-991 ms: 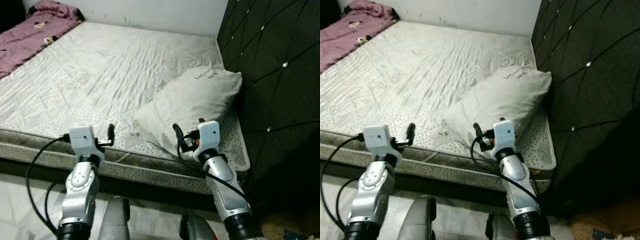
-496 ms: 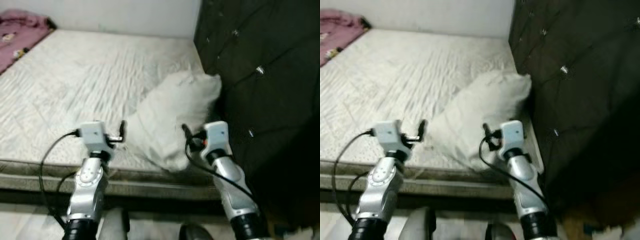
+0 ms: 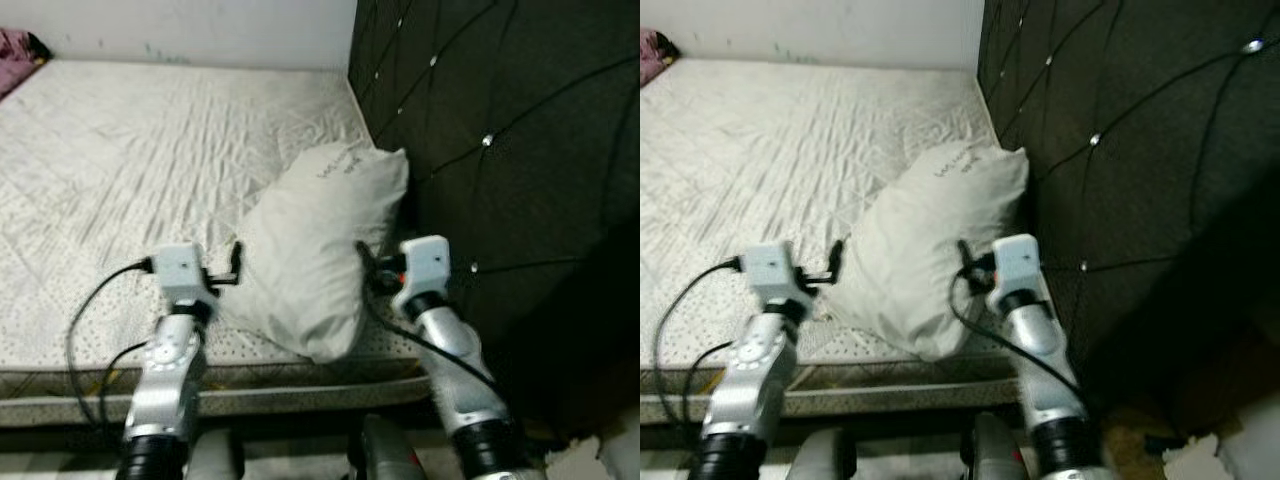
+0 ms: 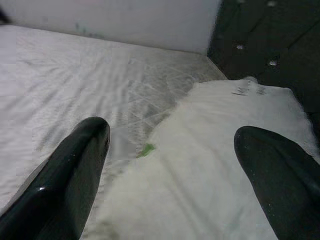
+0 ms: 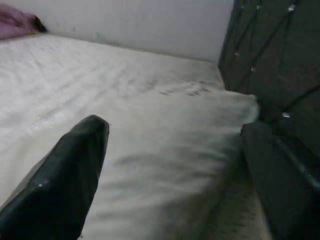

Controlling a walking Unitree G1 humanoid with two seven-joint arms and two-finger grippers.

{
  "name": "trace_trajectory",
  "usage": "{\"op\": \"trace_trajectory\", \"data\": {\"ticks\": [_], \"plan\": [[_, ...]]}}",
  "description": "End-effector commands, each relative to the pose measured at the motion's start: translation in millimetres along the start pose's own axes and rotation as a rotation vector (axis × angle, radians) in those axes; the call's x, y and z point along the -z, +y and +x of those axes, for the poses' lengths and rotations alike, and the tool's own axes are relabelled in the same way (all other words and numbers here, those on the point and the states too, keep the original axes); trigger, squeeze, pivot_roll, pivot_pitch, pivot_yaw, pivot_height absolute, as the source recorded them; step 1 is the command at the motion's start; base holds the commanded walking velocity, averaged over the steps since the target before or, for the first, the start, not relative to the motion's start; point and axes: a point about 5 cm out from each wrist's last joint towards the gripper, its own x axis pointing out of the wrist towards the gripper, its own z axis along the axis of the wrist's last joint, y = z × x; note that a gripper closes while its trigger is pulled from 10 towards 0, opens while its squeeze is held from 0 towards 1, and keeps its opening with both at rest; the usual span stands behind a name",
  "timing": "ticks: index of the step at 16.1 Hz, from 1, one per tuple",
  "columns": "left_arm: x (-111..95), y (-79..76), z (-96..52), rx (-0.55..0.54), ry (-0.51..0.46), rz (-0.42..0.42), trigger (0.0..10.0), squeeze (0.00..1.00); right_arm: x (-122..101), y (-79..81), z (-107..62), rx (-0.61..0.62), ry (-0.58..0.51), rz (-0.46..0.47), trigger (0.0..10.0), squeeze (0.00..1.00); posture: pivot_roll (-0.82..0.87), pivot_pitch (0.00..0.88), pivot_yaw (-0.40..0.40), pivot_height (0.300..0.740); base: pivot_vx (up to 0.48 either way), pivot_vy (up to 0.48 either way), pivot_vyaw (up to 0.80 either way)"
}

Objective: Clean up the room

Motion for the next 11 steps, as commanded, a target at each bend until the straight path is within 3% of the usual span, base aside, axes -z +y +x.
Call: {"op": "trace_trajectory", "data": {"ticks": [1,5,8,9,11], "plan": [[1.6,-1.4,0.8,-0.005,0.008,0.006,10.0,0.00,-3.0,-0.7,0.6,-0.010,-0.016,-0.001,10.0,0.00,0.02,0.000,-0.040,0.620,0.000,0.000,0.00],[1.8,1.2,0.7,-0.050,0.013,0.028,10.0,0.00,2.1,1.6,1.3,-0.029,0.029,-0.018,10.0,0.00,0.02,0.000,-0.041,0.575,0.000,0.000,0.00],[2.1,5.8,0.1,-0.086,0.018,0.043,10.0,0.00,7.1,7.1,6.6,-0.085,0.080,-0.028,10.0,0.00,0.03,0.000,-0.041,0.575,0.000,0.000,0.00],[2.1,6.4,-0.3,-0.089,0.018,0.043,10.0,0.00,5.5,5.5,11.5,-0.101,0.078,-0.074,10.0,0.00,0.03,0.000,-0.042,0.575,0.000,0.000,0.00],[1.9,6.8,-1.6,-0.092,0.017,0.039,10.0,0.00,6.0,5.6,16.2,-0.109,0.091,-0.104,10.0,0.00,0.04,0.000,-0.042,0.575,0.000,0.000,0.79]]}}
